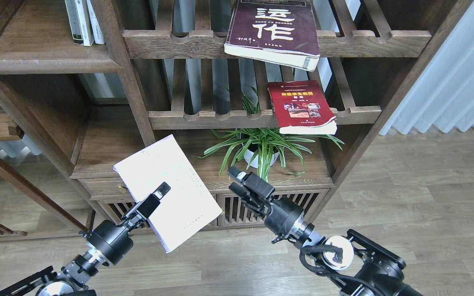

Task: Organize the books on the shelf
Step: 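Hold the white book between both grippers and lower it, then carry the white book with the left gripper up and away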

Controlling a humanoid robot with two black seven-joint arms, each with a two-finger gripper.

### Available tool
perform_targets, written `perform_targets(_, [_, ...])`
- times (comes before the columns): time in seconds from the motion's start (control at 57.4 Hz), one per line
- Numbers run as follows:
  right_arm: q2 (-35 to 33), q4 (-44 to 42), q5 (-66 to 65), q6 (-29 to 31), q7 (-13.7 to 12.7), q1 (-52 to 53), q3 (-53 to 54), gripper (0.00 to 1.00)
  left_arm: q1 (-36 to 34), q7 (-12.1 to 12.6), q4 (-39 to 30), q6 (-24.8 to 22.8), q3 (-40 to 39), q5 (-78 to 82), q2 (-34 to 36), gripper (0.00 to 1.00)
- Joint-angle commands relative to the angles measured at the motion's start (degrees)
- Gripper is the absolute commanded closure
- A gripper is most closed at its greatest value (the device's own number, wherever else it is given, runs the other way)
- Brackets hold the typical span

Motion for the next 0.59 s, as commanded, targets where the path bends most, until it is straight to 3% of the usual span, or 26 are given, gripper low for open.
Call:
perform_targets(0.0, [-0.4, -0.1, -0.1, 0.0, 0.2, 0.0, 0.1, 0.10, 0.1, 7.9, -0.6, 0.0, -2.1, 0.4, -0.7, 1.00])
perform_targets(0.017, [-0.4, -0.1, -0.2, 0.0, 0.2, 0.0, 0.1, 0.10, 0.2, 10.0, -0.7, 0.0, -2.8, 0.4, -0.8, 1.00])
perform_targets(0.087, [-0.5, -0.2, -0.4, 0.0, 0.2, 0.0, 0.1, 0.10, 0.8, 14.2, -1.0, 0.0, -5.3, 0.4, -1.5, 1.00])
perform_targets(0.418, [-1.1, -0.8, -1.0, 0.0, 0.2, 0.0, 0.0, 0.10, 1.3, 17.8, -4.6, 0.0, -14.5, 0.4, -1.3, 1.00])
perform_targets(0.575, [-1.0, -1.6, -3.3, 0.0, 0.2, 0.7, 0.1, 0.10, 1.4, 23.8, -4.7, 0.0, -20.7, 0.3, -1.4, 1.00])
